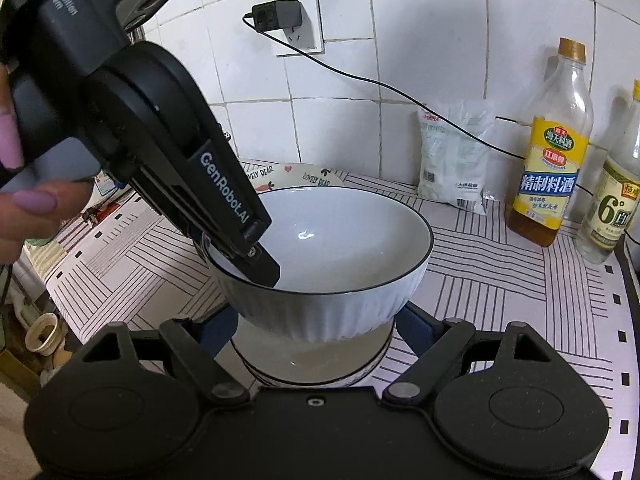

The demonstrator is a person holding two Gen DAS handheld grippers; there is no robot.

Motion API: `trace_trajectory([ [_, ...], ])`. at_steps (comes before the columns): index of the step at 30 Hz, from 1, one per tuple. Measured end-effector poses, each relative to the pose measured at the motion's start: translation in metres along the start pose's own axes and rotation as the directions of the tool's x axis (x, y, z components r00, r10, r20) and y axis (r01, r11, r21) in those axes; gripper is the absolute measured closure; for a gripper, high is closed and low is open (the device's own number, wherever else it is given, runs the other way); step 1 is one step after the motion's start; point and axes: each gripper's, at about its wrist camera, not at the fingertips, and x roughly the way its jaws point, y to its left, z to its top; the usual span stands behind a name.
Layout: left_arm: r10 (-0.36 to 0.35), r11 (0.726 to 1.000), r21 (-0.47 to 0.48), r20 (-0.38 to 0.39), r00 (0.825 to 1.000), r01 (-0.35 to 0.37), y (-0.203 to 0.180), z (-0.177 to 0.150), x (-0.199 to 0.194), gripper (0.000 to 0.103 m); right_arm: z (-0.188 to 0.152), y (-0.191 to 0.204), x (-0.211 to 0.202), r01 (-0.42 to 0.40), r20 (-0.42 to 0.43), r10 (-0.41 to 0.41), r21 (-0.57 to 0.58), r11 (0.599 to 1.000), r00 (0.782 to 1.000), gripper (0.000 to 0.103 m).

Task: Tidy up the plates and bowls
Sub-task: 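Carry the third white bowl and lower it onto the stacked bowls, then open both grippers off the bowl rim and lift them away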

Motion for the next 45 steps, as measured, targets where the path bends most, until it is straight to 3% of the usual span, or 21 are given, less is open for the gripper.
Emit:
trace_trajectory([
  [5, 0.013, 1.0, -0.017, -0.037, 0.999, -0.014, 0.004, -0.001, 0.011, 0.086, -0.002, 0.001, 0.009, -0.014, -0.041, 0.014, -0.008, 1.0, 0.999, 0.014],
  [11, 0.084, 0.996, 0.036, -0.082, 0.993, -0.081, -0.003, 0.0, 0.023, 0.081, -0.005, 0.004, 0.018, -0.019, -0.087, 0.017, -0.024, 1.0, 0.996, 0.013],
  [19, 0.07, 0.997, 0.026, -0.092, 0.993, -0.068, 0.003, 0.0, 0.027, 0.081, -0.002, 0.009, 0.023, 0.008, -0.112, -0.014, -0.054, 0.999, 0.994, 0.013],
  [27, 0.084, 0.996, 0.025, -0.087, 0.993, -0.082, 0.001, -0.003, 0.04, 0.082, -0.002, 0.027, 0.024, 0.082, -0.141, -0.115, -0.225, 0.971, 0.983, 0.01],
  [45, 0.081, 0.997, 0.018, 0.005, 0.997, -0.081, 0.008, -0.014, 0.037, 0.081, -0.008, 0.019, 0.015, 0.057, -0.108, -0.068, -0.098, 0.994, 0.992, 0.01],
])
